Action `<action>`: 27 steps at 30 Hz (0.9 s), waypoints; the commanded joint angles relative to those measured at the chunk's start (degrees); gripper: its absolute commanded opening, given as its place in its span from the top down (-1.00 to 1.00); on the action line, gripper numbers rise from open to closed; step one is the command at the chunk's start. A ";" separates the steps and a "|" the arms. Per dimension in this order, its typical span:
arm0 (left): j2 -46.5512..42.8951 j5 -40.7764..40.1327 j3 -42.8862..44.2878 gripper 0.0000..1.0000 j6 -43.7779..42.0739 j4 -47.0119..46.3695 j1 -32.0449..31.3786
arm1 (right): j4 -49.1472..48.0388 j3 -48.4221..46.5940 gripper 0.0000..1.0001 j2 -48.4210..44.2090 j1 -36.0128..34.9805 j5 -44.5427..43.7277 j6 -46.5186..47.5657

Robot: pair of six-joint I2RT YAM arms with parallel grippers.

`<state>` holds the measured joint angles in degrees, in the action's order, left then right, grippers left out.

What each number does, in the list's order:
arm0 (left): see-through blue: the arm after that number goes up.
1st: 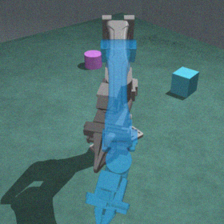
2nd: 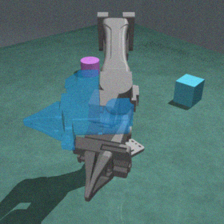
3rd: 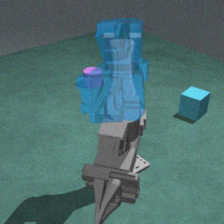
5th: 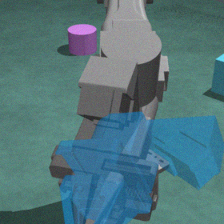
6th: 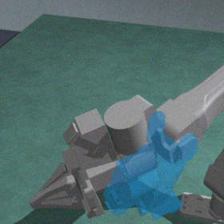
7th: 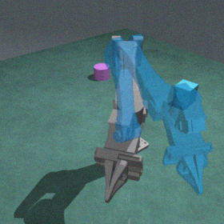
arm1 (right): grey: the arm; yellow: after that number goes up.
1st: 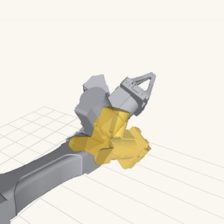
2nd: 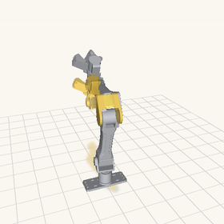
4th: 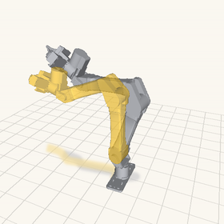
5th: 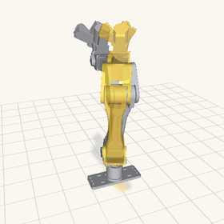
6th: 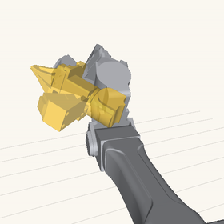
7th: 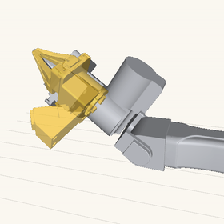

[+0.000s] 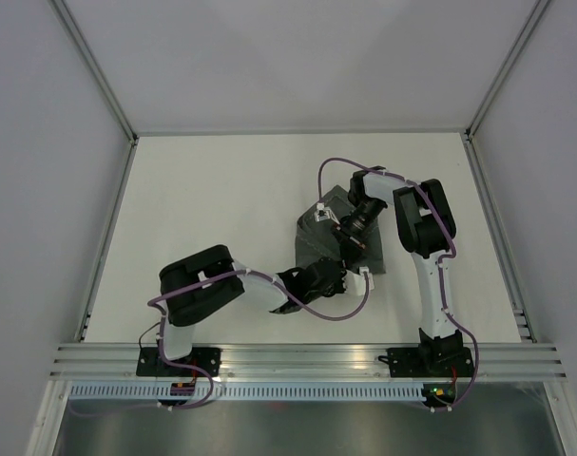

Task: Fold the napkin, place the utensils inside, and roll it up
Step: Roll the napkin with the utensil

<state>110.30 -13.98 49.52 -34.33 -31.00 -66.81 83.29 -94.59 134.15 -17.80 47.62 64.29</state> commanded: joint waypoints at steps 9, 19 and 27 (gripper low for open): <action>1.06 11.76 1.64 0.81 6.90 11.31 3.70 | -3.75 -1.92 0.56 2.26 0.40 -4.46 4.79; -1.05 28.73 6.20 0.95 11.90 23.79 9.41 | -6.02 -2.45 -0.13 -8.01 4.70 2.56 -0.73; 1.14 44.46 11.38 0.95 17.27 30.64 14.94 | -18.06 5.54 -0.15 -22.60 13.14 8.63 -8.39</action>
<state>109.40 19.29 59.13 -23.00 -10.13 -53.49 71.72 -92.25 118.61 -7.03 50.81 57.98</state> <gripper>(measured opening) 0.240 0.579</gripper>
